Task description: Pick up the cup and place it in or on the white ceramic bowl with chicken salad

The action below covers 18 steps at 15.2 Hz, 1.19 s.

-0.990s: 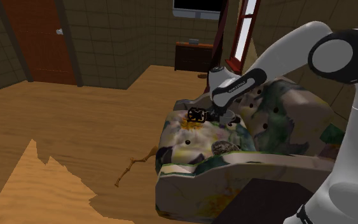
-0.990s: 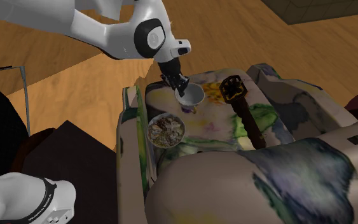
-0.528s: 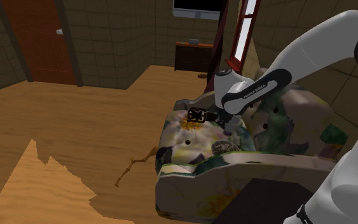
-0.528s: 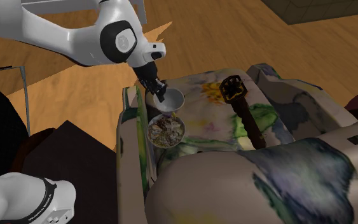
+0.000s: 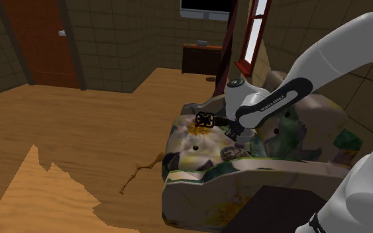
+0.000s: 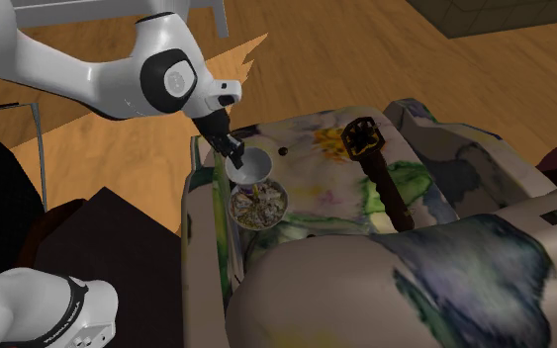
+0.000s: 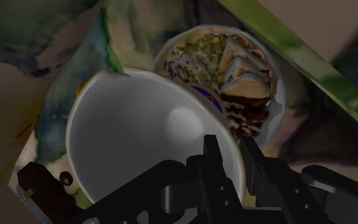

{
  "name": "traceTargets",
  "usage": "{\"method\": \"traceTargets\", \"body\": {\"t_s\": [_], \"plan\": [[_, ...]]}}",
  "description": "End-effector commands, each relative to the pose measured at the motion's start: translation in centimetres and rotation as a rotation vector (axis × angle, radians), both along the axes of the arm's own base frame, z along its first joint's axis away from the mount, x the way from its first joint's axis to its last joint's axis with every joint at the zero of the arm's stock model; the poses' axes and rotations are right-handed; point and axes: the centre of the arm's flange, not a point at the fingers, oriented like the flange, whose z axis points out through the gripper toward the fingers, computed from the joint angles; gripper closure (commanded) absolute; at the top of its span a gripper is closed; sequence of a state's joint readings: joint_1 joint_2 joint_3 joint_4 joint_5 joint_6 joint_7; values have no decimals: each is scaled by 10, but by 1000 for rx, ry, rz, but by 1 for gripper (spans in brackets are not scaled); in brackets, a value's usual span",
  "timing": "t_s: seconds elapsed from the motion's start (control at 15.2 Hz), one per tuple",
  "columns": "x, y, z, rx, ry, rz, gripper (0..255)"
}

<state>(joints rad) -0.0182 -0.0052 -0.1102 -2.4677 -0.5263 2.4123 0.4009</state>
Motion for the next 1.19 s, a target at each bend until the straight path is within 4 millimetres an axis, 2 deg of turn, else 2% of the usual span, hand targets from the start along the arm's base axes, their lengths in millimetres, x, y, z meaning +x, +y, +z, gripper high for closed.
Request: {"method": "traceTargets", "body": {"t_s": [0.0,0.73,1.12], "plan": [[1,1,-11,0,-1,0,255],[1,1,-71,0,-1,0,255],[1,1,-71,0,-1,0,255]]}}
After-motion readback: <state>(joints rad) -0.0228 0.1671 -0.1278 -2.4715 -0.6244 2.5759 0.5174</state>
